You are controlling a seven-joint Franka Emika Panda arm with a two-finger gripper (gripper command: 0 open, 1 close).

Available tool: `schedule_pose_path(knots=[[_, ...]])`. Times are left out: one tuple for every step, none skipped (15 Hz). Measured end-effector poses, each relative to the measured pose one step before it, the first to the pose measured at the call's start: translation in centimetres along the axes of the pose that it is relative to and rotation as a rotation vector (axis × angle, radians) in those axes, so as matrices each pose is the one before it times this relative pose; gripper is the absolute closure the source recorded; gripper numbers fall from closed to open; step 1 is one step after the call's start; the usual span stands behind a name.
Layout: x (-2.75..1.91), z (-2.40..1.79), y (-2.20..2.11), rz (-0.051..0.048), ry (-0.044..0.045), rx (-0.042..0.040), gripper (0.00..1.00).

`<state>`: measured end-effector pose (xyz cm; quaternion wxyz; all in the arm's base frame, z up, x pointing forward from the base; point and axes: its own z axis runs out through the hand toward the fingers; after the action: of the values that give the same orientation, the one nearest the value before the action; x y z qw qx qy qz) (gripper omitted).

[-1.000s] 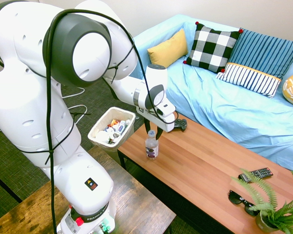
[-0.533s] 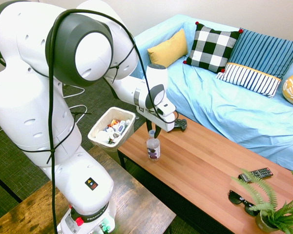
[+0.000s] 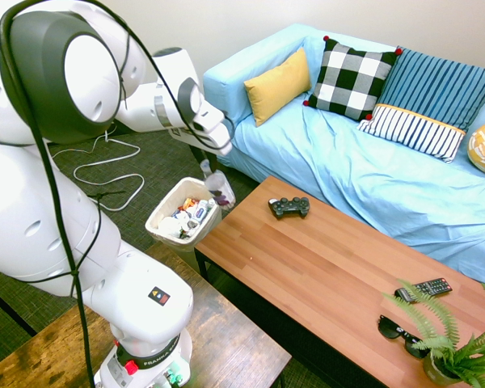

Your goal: Throw the bottle in the trash bin

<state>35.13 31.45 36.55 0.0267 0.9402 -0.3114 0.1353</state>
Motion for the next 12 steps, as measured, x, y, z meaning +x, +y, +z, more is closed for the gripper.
schedule_pose_path(knots=[[-2.356,-0.263,-2.088,-0.02612,0.02702,0.00219,1.0],[-1.656,0.394,-1.777,-0.02353,0.01131,-0.00538,1.0],[-1.308,0.869,-1.628,-0.02437,-0.00133,-0.00803,1.0],[-1.075,0.989,-1.633,-0.02233,-0.00114,-0.00643,1.0],[-1.084,1.04,-1.841,-0.01983,-0.00002,-0.00398,1.0],[-1.008,0.931,-1.872,-0.01674,-0.00202,-0.00318,1.0],[-0.926,0.836,-1.694,-0.0129,-0.00679,-0.007,0.0],[-0.696,0.645,-1.382,-0.00783,-0.00663,-0.00406,0.0],[-0.336,0.481,-0.913,-0.00275,-0.00154,-0.00231,0.0],[0.057,0.356,-0.567,0.00144,0.00282,-0.00263,0.0],[0.276,0.379,-0.289,0.00348,0.00243,-0.0039,0.0],[0.301,0.268,-0.218,0.00333,-0.00172,-0.00371,0.0]])
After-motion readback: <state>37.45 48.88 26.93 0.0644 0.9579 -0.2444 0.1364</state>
